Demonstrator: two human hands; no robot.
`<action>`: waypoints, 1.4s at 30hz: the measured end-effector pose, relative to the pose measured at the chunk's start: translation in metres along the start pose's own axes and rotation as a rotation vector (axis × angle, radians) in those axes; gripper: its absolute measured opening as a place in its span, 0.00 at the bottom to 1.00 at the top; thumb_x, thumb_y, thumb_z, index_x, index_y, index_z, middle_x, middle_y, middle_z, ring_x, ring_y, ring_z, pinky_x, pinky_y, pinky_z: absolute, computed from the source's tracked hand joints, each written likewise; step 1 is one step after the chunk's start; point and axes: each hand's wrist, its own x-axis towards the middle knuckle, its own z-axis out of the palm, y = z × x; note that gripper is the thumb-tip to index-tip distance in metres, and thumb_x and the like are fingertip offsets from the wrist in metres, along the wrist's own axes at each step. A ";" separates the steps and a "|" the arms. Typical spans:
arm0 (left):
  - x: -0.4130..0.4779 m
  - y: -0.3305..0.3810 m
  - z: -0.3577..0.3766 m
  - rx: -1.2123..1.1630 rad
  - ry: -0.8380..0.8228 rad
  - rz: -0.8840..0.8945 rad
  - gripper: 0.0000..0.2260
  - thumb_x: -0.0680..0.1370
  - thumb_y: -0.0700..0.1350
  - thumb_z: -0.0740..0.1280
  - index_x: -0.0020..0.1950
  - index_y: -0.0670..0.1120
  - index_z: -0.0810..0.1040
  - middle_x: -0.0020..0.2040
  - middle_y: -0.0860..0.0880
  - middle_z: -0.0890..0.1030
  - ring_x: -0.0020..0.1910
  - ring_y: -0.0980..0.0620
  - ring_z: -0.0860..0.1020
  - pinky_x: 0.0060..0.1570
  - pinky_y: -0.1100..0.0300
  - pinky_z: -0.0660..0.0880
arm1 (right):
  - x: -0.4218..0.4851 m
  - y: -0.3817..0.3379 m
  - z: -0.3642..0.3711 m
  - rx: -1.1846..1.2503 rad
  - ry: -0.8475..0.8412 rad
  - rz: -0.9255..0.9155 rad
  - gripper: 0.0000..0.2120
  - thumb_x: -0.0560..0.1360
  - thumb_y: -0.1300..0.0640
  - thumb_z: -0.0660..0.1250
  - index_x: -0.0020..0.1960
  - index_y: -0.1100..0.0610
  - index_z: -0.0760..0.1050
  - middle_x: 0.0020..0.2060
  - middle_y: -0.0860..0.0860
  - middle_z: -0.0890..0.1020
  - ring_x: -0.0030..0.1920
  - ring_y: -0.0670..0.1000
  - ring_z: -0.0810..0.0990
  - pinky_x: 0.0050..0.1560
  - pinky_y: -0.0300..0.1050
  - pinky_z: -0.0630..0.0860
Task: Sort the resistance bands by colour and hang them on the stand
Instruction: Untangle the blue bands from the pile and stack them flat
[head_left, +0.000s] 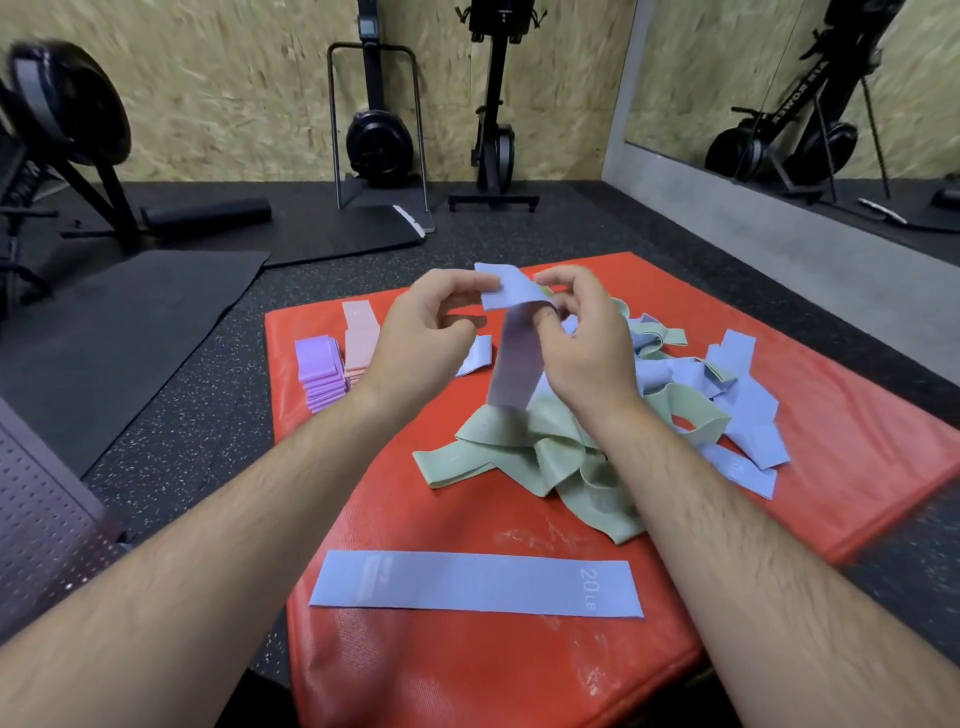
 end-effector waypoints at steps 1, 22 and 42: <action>0.000 0.001 -0.001 0.034 0.022 0.034 0.20 0.74 0.29 0.61 0.57 0.48 0.80 0.57 0.49 0.82 0.55 0.56 0.81 0.54 0.60 0.78 | 0.001 -0.003 -0.002 0.026 -0.024 -0.004 0.09 0.78 0.59 0.64 0.54 0.47 0.77 0.43 0.46 0.82 0.49 0.48 0.79 0.45 0.40 0.72; -0.019 -0.006 -0.061 0.022 0.197 -0.271 0.07 0.80 0.45 0.68 0.46 0.42 0.77 0.33 0.49 0.74 0.28 0.53 0.70 0.31 0.58 0.67 | -0.017 0.001 -0.066 -0.138 -0.702 0.276 0.09 0.71 0.50 0.78 0.46 0.50 0.80 0.32 0.39 0.82 0.35 0.40 0.80 0.40 0.36 0.73; -0.103 -0.018 -0.118 0.218 -0.194 -0.677 0.08 0.75 0.40 0.73 0.39 0.46 0.76 0.30 0.50 0.78 0.26 0.59 0.75 0.32 0.63 0.69 | -0.067 0.026 -0.126 -0.316 -0.775 0.393 0.05 0.75 0.52 0.75 0.47 0.53 0.82 0.35 0.46 0.80 0.34 0.47 0.74 0.39 0.42 0.73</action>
